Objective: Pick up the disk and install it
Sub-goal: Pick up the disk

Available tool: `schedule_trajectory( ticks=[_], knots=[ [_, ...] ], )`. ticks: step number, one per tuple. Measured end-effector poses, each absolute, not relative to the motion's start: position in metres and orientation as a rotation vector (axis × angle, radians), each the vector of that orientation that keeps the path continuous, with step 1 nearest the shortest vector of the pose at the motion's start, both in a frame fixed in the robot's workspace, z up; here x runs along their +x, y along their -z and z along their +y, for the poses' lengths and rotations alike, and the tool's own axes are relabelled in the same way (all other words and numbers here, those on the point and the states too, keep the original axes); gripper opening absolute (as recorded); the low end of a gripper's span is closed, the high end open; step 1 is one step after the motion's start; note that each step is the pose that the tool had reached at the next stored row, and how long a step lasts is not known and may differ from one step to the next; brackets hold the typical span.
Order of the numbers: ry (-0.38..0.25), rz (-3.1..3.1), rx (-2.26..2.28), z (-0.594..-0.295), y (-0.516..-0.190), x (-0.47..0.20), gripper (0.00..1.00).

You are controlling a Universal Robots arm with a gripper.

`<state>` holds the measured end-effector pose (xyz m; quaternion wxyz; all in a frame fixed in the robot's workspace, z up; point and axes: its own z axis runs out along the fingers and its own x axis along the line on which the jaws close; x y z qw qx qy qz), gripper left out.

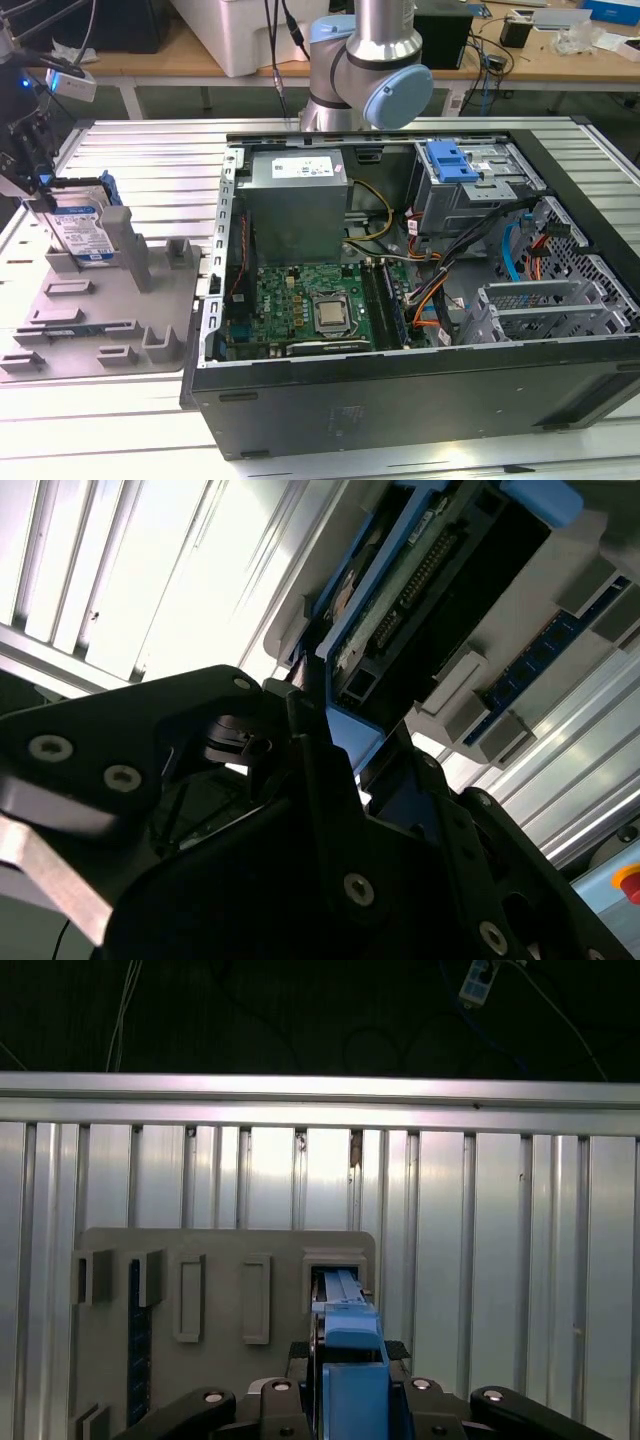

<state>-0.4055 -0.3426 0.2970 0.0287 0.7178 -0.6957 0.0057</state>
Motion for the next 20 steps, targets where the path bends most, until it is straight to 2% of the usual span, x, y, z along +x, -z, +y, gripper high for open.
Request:
schedule_trajectory(
  ticks=[20],
  knots=[
    [-0.018,-2.147,2.215,-0.3427,-0.2972,-0.4054,0.37]
  ],
)
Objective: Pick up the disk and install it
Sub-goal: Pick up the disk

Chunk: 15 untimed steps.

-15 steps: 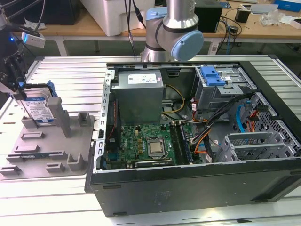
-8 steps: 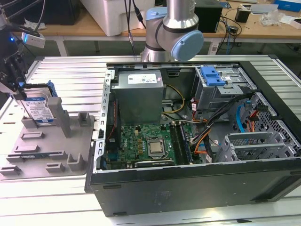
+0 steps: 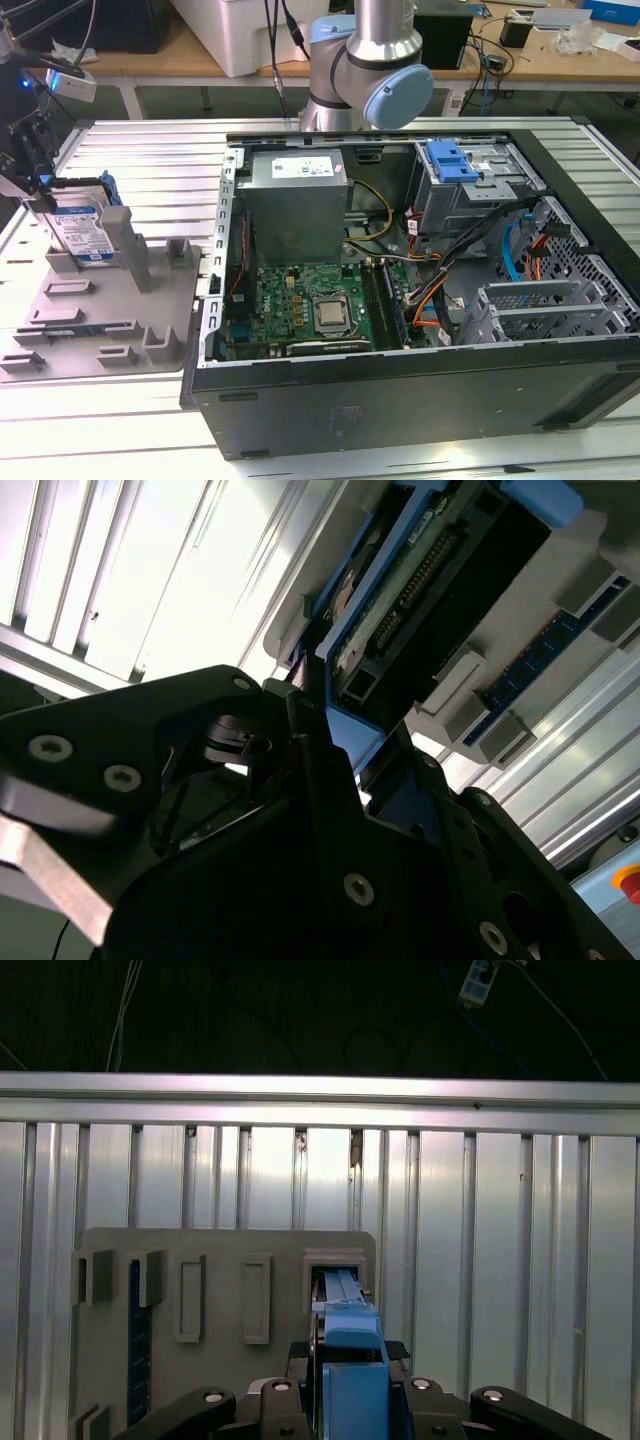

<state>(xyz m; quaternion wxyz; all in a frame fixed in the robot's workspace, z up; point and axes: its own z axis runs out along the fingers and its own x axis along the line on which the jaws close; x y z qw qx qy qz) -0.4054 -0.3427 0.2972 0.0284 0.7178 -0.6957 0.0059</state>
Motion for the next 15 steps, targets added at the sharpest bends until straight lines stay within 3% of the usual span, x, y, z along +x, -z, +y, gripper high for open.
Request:
schedule_trajectory(
  ticks=[15],
  knots=[
    [-0.018,-2.147,2.215,-0.343,-0.328,-0.406,0.37]
  ],
)
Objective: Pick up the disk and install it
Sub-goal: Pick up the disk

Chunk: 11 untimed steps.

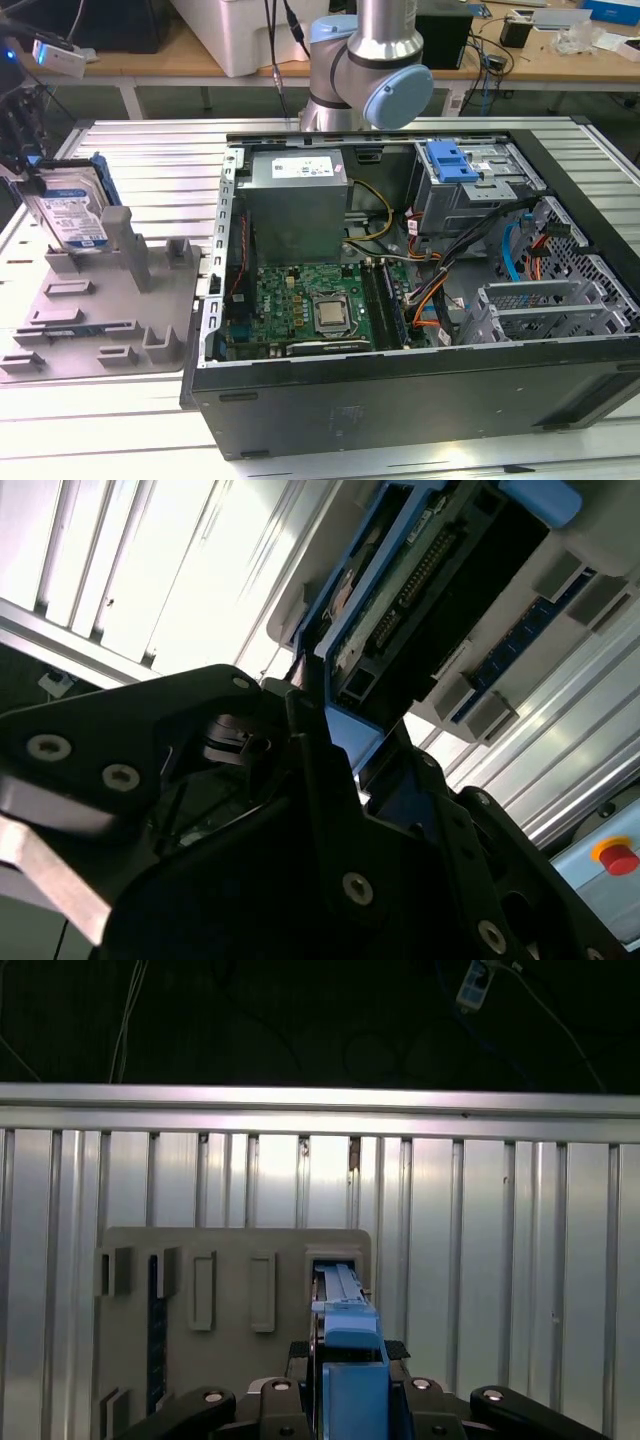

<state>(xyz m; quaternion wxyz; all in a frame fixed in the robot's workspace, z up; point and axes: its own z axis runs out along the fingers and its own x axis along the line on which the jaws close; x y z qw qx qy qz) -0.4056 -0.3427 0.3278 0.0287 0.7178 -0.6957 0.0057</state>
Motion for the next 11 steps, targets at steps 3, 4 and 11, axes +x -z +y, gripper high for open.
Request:
schedule_trajectory(
  ticks=[3,4,11],
  knots=[
    [-0.018,-2.147,2.215,-0.343,-0.335,-0.406,0.37],
    [-0.018,-2.146,2.215,-0.343,-0.337,-0.406,0.37],
    [-0.018,-2.147,2.215,-0.343,-0.358,-0.406,0.37]
  ],
)
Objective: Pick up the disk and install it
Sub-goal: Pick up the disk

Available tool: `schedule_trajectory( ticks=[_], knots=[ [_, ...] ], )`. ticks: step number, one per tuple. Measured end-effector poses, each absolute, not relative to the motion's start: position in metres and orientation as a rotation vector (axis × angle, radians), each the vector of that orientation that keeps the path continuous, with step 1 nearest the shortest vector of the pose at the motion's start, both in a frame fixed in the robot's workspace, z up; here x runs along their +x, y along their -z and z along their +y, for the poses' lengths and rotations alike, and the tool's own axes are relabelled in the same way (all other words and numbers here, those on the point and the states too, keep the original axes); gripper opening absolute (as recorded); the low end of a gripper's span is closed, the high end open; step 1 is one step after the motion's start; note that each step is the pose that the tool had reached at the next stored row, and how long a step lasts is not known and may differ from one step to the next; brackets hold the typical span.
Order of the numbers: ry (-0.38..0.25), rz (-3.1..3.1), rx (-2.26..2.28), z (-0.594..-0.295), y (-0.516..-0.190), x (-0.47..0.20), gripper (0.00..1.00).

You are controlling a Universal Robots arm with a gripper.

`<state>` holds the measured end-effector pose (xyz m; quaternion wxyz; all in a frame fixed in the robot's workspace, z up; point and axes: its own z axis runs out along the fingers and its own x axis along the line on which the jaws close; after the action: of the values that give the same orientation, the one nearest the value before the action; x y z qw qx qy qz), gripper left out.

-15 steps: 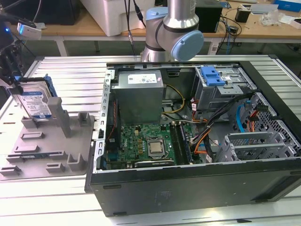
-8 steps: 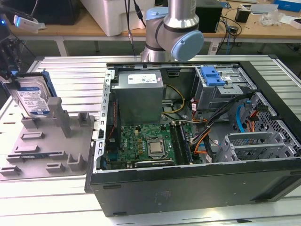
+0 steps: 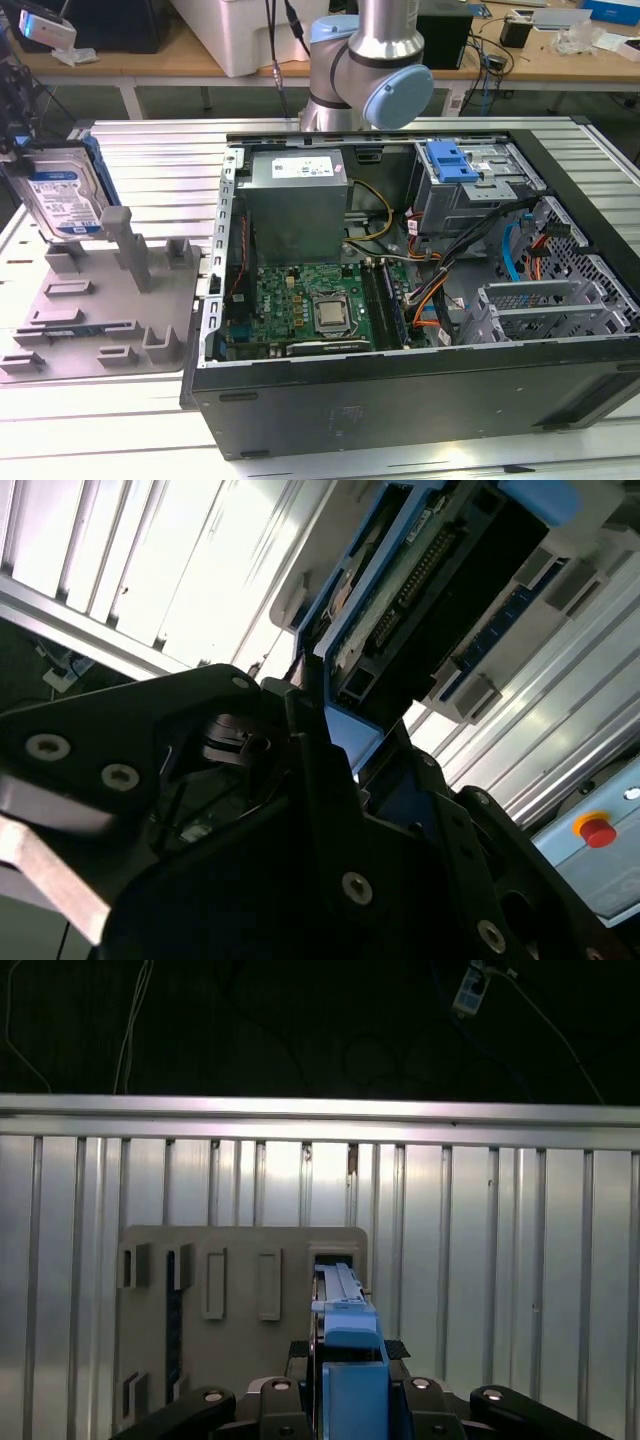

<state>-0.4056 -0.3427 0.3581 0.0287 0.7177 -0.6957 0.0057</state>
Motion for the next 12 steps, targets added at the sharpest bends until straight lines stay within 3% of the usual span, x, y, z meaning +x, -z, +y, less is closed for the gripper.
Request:
schedule_trajectory(
  ticks=[12],
  knots=[
    [-0.018,-2.147,2.215,-0.343,-0.394,-0.406,0.37]
  ],
)
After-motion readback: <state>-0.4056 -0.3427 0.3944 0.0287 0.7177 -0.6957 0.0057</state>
